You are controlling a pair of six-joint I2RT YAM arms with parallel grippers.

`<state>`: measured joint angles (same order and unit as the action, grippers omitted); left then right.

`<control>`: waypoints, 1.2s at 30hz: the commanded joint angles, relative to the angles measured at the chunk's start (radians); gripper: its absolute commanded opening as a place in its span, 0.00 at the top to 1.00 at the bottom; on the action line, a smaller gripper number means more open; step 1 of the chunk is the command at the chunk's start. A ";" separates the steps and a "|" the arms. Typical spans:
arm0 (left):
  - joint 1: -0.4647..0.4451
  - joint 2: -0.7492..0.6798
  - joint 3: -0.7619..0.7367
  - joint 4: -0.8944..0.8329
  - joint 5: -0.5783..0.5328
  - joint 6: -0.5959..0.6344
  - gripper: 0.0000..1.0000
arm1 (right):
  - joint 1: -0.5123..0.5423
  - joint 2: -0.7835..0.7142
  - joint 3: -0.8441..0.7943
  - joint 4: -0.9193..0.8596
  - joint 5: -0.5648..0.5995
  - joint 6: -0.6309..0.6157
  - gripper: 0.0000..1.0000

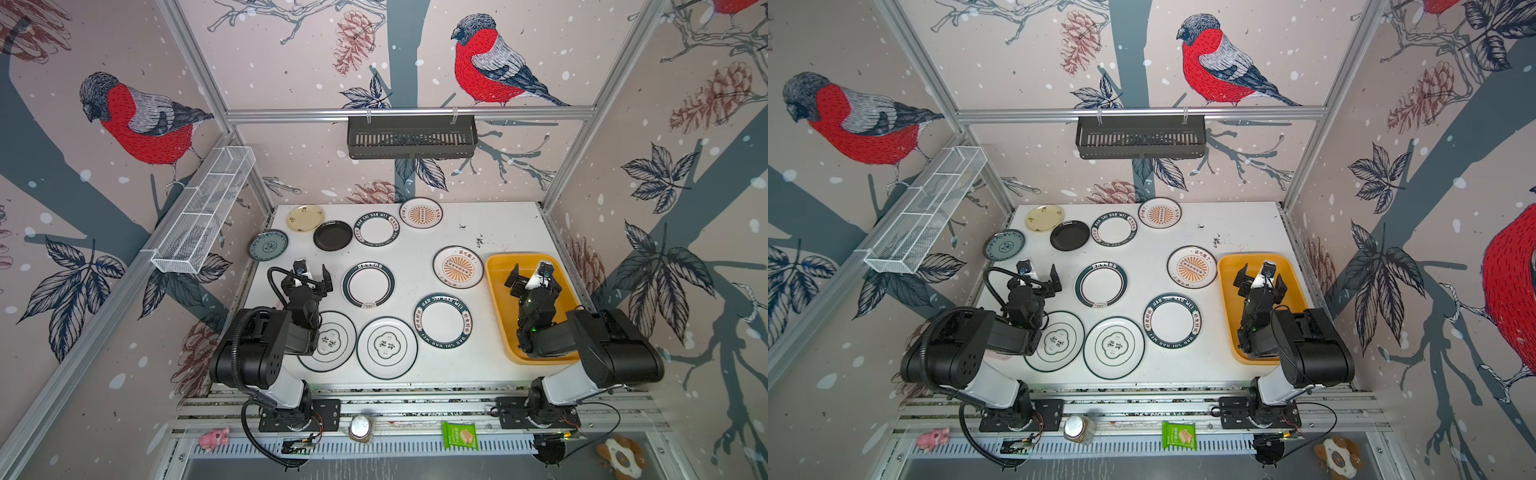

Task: Place the plates into the plastic bin on the countertop

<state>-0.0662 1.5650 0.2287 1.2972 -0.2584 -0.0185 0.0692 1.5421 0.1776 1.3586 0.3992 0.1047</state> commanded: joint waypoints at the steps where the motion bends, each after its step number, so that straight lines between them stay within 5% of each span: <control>1: 0.003 -0.003 0.000 0.027 0.007 0.017 0.03 | 0.002 0.002 0.004 0.018 0.012 0.000 0.00; 11: -0.014 -0.083 -0.023 0.014 -0.083 0.007 0.03 | 0.056 -0.078 -0.012 0.004 0.069 -0.064 0.00; 15: -0.026 -0.251 -0.004 -0.150 -0.078 0.019 0.03 | 0.107 -0.241 0.117 -0.348 0.079 -0.074 0.00; 20: -0.035 -0.449 0.156 -0.563 0.034 -0.080 0.03 | 0.162 -0.401 0.315 -0.792 -0.019 0.100 0.00; 24: -0.060 -0.545 0.244 -0.748 0.173 -0.297 0.03 | 0.282 -0.444 0.436 -1.022 -0.038 0.261 0.00; 33: -0.343 -0.612 0.319 -0.866 0.362 -0.512 0.03 | 0.720 -0.374 0.543 -1.152 0.011 0.645 0.00; 36: -0.408 -0.658 0.286 -0.895 0.328 -0.595 0.03 | 0.840 -0.327 0.573 -1.179 0.073 0.739 0.00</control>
<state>-0.4351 0.9382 0.5304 0.4488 0.0551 -0.4828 0.8436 1.1877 0.7235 0.2302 0.3996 0.6743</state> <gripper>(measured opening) 0.972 0.995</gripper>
